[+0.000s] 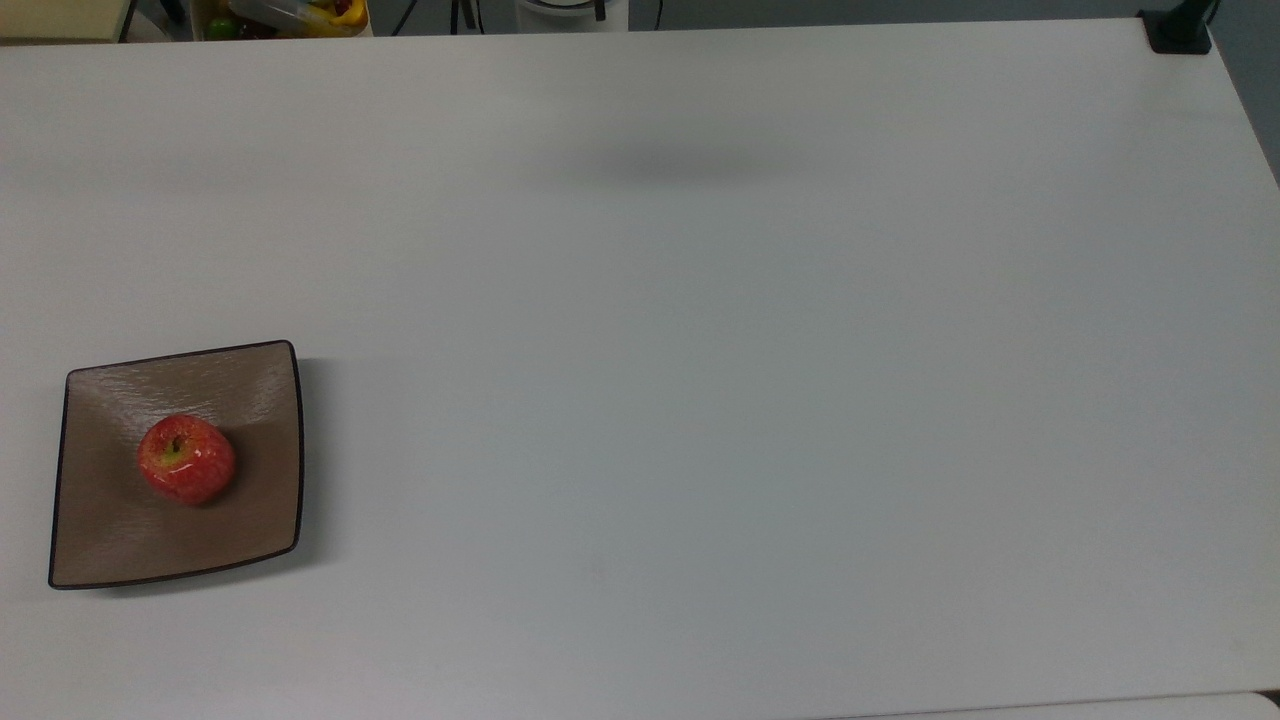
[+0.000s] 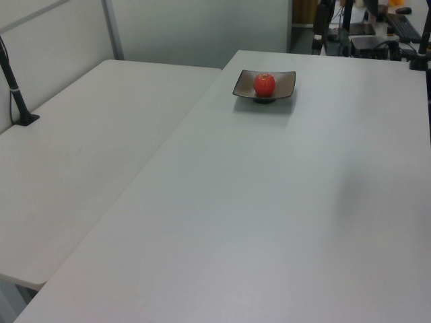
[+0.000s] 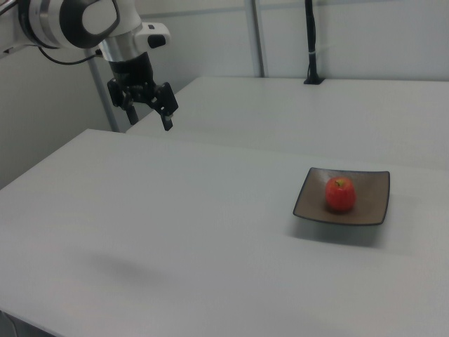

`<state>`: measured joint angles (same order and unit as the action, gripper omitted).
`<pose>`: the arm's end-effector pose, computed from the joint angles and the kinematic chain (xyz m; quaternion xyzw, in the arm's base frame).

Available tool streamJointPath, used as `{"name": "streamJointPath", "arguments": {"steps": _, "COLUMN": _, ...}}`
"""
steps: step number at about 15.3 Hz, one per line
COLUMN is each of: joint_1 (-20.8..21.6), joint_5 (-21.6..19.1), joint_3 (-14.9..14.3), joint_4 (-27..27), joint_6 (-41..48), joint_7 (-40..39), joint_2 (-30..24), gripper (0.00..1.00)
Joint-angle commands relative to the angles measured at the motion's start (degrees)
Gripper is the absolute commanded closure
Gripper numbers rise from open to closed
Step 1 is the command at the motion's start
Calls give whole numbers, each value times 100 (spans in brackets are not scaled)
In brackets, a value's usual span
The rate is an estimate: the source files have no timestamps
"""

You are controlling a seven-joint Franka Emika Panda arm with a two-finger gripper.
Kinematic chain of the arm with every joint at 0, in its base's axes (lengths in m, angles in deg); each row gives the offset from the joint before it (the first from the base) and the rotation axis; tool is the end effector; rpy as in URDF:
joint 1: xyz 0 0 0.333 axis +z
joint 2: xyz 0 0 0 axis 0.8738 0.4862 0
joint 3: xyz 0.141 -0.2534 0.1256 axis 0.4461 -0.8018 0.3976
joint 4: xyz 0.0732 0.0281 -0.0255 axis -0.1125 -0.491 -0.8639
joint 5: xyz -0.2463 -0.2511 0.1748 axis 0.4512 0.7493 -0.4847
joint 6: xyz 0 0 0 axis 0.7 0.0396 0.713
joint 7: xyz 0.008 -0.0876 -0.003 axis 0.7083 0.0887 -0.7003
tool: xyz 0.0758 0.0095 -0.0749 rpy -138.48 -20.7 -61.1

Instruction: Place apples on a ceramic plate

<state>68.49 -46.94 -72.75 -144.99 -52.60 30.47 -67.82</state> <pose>0.5559 0.0540 0.6358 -0.9965 -0.0605 -0.0519 0.0238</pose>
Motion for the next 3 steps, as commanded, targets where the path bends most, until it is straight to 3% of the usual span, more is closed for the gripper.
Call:
{"name": "streamJointPath", "arguments": {"steps": 1, "joint_1": 41, "joint_5": -22, "joint_3": -37, "joint_4": -230, "joint_6": -138, "joint_7": -87, "joint_2": -200, "gripper": 0}}
{"name": "streamJointPath", "arguments": {"steps": 3, "joint_1": 41, "joint_5": -21, "joint_3": -37, "joint_4": -221, "joint_6": -121, "joint_7": -87, "joint_2": -200, "gripper": 0}}
